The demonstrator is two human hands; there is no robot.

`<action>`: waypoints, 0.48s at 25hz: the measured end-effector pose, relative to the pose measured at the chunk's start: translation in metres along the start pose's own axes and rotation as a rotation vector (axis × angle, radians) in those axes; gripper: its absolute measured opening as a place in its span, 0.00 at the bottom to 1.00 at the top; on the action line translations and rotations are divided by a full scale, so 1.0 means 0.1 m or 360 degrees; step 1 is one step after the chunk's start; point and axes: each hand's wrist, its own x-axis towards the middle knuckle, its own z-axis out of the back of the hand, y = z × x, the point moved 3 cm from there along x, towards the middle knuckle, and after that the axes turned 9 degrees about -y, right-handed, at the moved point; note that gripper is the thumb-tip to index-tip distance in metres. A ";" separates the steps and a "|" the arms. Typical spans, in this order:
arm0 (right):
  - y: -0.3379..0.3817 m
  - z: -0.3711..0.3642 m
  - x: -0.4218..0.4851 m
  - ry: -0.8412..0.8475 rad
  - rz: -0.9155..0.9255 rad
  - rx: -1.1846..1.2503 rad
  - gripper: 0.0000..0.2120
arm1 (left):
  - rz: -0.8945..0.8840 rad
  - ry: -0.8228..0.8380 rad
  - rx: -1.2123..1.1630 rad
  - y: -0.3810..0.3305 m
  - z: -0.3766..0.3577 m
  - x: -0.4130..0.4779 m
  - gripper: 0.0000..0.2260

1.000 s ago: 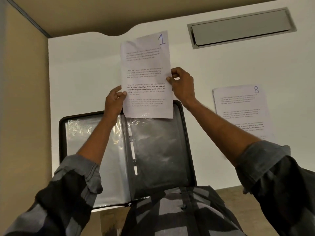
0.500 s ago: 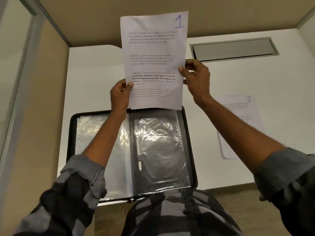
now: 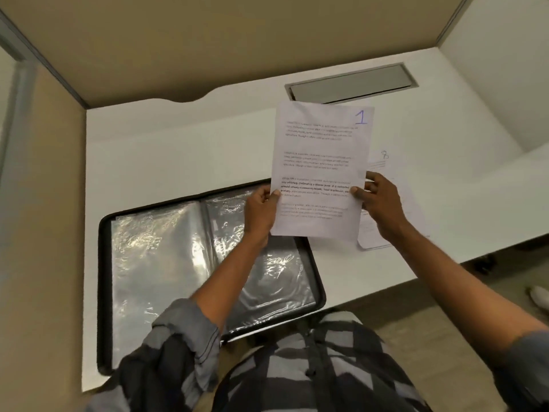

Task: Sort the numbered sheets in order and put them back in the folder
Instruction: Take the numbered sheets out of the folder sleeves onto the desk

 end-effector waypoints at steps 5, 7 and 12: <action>-0.42 0.82 0.37 0.0008 -0.0077 -0.0205 0.17 | 0.0096 0.0199 0.0243 0.46 -0.74 -0.26 0.09; -0.56 1.07 0.62 0.0054 -0.0099 -0.0309 0.19 | 0.0121 0.0222 0.0306 0.57 -1.03 -0.31 0.09; -0.89 1.38 1.15 0.0246 -0.0091 -0.0541 0.26 | 0.0153 0.0195 0.0551 0.73 -1.58 -0.39 0.10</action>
